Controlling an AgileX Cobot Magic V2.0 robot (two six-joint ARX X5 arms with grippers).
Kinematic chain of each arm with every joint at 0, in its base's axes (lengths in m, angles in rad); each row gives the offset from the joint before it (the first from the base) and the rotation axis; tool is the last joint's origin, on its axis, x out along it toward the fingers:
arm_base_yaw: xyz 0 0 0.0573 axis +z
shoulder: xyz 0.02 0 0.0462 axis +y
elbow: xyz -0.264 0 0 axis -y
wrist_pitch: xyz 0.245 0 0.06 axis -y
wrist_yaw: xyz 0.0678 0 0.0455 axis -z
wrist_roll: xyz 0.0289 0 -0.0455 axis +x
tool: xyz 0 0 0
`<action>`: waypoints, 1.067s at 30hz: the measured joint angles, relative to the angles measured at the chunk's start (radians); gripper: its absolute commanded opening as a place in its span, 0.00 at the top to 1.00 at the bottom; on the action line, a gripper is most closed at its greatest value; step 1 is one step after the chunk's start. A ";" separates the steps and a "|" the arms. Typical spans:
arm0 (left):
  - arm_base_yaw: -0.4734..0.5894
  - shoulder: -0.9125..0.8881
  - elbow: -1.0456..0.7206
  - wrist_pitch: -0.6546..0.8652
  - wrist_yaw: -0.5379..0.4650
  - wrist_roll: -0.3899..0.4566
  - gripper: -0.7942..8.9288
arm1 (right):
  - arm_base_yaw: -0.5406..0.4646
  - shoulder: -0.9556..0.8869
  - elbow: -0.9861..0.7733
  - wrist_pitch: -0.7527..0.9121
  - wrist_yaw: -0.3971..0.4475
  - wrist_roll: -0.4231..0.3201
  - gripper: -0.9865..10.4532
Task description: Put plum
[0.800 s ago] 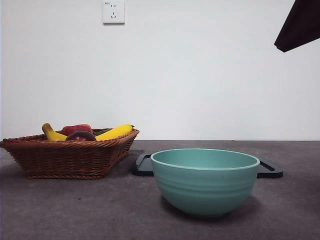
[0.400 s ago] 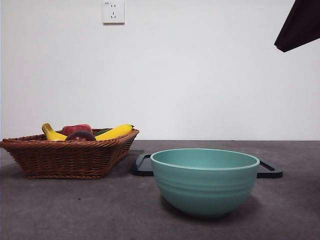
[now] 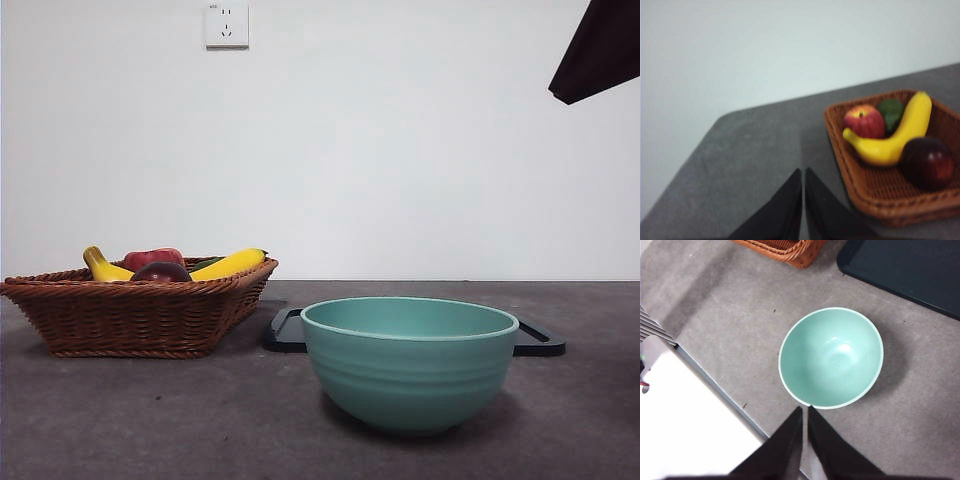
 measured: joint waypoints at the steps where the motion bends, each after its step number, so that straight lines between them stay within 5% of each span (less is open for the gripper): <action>1: 0.000 -0.010 -0.012 0.000 -0.001 0.000 0.91 | 0.000 0.000 0.000 0.000 0.000 0.000 0.91; 32: 0.003 -0.030 -0.056 -0.108 -0.004 0.000 0.91 | 0.000 0.000 0.000 0.016 0.000 0.000 0.91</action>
